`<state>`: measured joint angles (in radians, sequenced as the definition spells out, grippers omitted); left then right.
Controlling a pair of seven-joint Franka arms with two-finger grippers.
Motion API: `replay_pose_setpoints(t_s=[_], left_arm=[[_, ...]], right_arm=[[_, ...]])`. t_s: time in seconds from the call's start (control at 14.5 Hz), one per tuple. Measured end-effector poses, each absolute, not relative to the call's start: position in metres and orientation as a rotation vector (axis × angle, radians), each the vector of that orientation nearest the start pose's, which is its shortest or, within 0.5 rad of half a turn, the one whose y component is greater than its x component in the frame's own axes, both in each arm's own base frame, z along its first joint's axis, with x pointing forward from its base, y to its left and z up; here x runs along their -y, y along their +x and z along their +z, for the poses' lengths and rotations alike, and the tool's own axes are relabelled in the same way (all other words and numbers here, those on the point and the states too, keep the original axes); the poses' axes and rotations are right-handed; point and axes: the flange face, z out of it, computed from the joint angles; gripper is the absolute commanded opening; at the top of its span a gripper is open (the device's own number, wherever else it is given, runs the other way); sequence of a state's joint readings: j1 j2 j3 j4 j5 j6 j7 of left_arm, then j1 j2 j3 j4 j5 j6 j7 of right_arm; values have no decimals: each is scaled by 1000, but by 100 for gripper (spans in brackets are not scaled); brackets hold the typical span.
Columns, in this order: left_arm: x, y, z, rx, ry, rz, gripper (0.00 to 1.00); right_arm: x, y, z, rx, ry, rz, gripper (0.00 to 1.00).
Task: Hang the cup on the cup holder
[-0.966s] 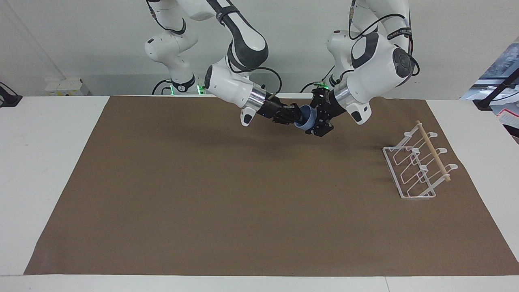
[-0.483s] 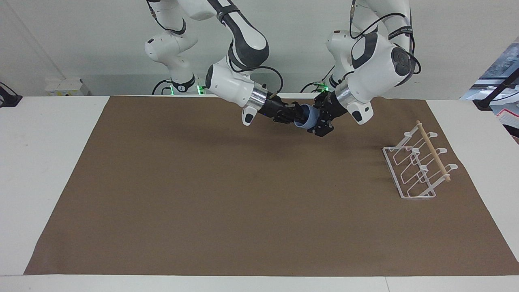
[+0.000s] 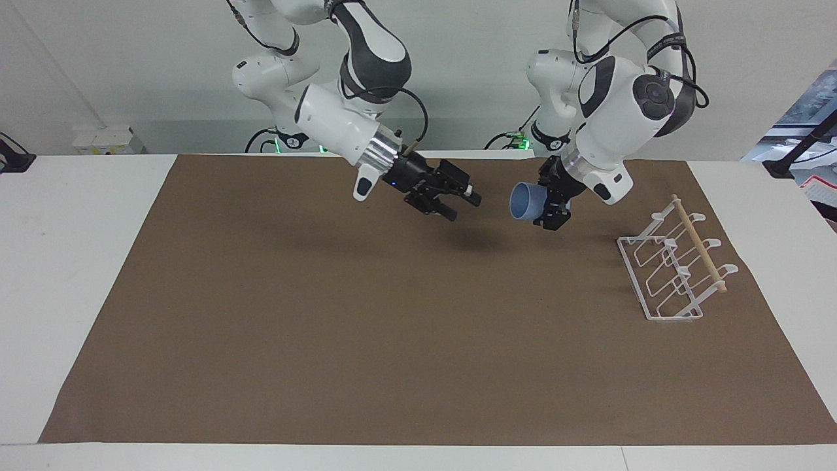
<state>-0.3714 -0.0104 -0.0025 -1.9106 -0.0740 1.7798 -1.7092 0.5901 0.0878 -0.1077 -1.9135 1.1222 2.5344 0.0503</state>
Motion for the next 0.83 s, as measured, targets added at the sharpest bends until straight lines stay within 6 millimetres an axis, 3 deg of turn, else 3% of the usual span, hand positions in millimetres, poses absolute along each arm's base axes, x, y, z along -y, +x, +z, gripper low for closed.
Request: replay_pose_setpoints(t_s=[0.21,0.48,0.62,0.83], left_arm=[[169,511,481,1651,-2248,-231,0],[138,534,458,1315,-1893,-726,0],[135,550,425,1175,-1708,-903,0],[132,574,364,1007,-1478,-1109,0]], right_arm=[[-194,581,505,-265,-2374,-305,100],[-74,586,509,-174,-2638,-249,100],[-25,572,531,-126,-2795,-200,100],[27,532,593,-79,-3000,-21,100]])
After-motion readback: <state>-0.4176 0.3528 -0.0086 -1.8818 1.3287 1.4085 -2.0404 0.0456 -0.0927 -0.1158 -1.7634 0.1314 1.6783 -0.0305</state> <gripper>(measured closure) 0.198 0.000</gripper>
